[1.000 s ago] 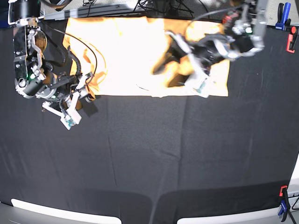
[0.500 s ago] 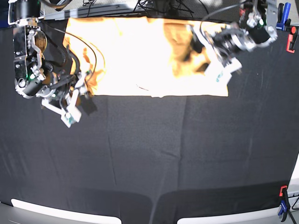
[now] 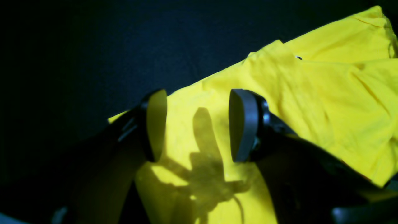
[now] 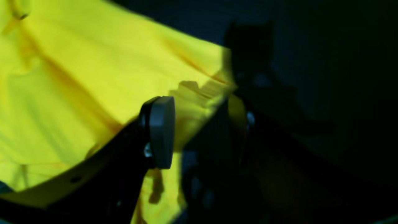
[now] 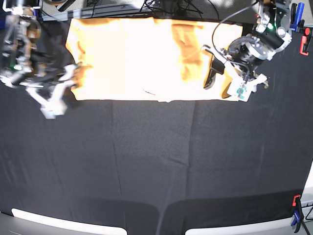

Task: Layout the t-shirt on the table in an organized manner, then fold the t-shirt properly
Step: 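Grasp the opposite shirt end with the left gripper and fold it inward, then regrasp the shirt end with the right gripper and lift it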

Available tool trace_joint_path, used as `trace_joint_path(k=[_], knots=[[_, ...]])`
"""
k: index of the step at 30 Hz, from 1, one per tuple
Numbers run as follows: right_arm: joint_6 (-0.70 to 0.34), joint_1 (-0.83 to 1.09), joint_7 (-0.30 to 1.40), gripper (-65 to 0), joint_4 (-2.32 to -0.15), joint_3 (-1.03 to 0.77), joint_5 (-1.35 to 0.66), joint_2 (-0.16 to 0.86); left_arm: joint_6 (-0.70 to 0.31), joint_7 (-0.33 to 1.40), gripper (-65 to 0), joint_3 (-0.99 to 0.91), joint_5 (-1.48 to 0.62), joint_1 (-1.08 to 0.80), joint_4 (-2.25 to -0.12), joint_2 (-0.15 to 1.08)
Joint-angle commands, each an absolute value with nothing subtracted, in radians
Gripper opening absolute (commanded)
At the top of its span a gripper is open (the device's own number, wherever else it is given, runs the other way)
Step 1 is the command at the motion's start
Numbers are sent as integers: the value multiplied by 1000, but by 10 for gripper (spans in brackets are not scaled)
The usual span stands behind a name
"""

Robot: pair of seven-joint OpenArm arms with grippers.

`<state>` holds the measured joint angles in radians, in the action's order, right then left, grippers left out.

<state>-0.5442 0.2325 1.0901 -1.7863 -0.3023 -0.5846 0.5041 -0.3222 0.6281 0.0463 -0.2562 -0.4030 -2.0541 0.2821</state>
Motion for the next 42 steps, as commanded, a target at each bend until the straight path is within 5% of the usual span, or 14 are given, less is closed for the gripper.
trace_joint_path(k=[1,15,24,37,42], knots=[[-545,241,1130,-378,-1799,-340,-645,533,-325,604,-355,45,-262,-399,-2071,286],[-622,332,1131,-379,-1479,-415,-1000,612,-325,596,-355,46,-273,-398,-2071,286],[-675,327,1131,-379,-1400,-277,-1149,612,-325,575,-355,46,-299,-396,-2071,286],[-675,263,1131,-382,-1400,-214,-1155,522,-325,575,-355,46,-296,-396,-2071,286],[-676,263,1131,-457,-1400,-214,-1148,491,-325,575,-355,46,-295,-397,-2071,286]])
